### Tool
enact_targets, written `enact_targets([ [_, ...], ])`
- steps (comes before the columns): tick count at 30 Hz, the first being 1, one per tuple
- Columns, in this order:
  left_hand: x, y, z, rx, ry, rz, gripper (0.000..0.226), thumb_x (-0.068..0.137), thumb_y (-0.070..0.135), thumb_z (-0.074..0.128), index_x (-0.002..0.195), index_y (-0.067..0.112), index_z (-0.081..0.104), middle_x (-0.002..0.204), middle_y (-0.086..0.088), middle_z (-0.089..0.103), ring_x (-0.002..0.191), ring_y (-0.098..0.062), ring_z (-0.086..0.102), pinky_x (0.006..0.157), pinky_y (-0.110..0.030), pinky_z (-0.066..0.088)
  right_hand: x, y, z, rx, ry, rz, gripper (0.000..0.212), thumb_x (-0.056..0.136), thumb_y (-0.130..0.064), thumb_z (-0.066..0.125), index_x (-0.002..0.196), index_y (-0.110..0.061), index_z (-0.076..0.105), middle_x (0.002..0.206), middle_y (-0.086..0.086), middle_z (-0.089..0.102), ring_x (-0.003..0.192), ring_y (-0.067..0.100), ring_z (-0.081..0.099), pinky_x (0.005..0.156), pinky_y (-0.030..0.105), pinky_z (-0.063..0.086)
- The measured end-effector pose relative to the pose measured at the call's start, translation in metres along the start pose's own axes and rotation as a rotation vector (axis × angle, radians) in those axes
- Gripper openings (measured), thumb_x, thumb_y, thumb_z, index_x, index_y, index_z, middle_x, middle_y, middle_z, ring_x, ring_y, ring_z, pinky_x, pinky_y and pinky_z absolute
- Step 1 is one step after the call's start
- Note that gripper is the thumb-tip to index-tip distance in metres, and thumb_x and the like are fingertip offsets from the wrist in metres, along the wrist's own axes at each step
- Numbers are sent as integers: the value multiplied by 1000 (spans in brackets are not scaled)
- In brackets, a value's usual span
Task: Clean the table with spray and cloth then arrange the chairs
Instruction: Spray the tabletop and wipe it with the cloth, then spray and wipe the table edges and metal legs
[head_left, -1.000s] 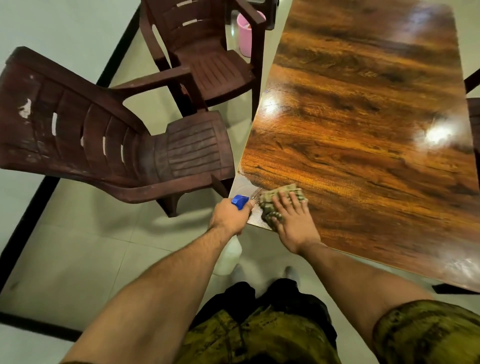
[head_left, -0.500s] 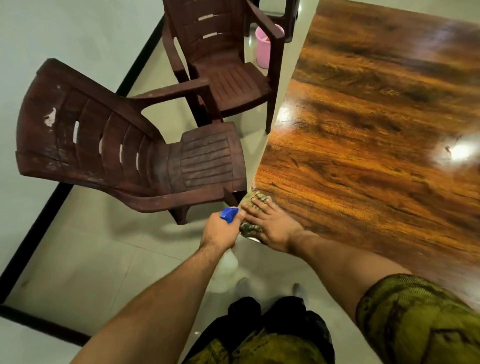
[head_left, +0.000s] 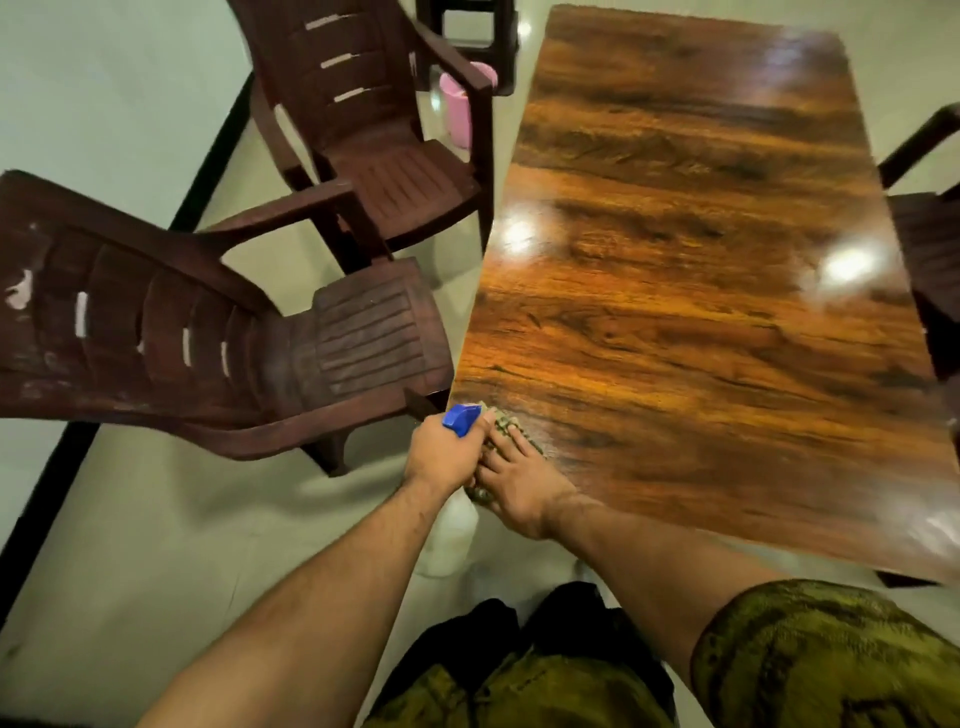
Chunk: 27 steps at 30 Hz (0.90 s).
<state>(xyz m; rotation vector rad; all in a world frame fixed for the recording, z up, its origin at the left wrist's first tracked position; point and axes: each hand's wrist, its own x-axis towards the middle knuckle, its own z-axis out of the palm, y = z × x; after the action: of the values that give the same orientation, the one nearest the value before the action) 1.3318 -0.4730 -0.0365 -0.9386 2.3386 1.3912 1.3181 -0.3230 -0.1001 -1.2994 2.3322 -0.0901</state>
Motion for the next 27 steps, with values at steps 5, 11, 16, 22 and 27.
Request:
enact_targets([
  [5,-13,34,51,96,-134,96,42,90,47,70,66,14,62,55,-3,63,40,-10,56,43,-21,46,-86,29,20,-3,61,219,70,96,-36,32,159,-25,5,166,5,-4,151,30,-13,114,44,-21],
  [11,-49,67,133,219,-376,212,58,88,55,68,78,-2,67,73,-17,73,61,-35,69,63,-44,58,-222,86,48,108,61,662,110,83,-2,51,142,-37,-35,154,-3,-35,144,20,-32,122,44,-10],
  [16,-83,77,197,275,-481,267,47,87,55,68,84,9,70,74,-14,74,44,-22,64,54,-39,57,-306,121,63,257,79,982,113,82,6,52,148,-35,-30,157,-5,-35,149,23,-26,123,44,-5],
  [22,-132,75,256,267,-590,202,24,90,45,71,95,22,69,72,-9,66,42,-15,58,43,-22,48,-347,133,94,506,285,1438,105,88,-14,65,157,-16,-14,165,8,-21,151,36,-18,124,46,0],
  [27,-154,50,285,300,-587,133,40,87,43,72,84,4,64,71,-13,67,42,-17,60,47,-24,47,-312,110,97,890,1000,1568,92,79,11,59,158,-7,16,167,11,3,154,30,4,124,32,10],
])
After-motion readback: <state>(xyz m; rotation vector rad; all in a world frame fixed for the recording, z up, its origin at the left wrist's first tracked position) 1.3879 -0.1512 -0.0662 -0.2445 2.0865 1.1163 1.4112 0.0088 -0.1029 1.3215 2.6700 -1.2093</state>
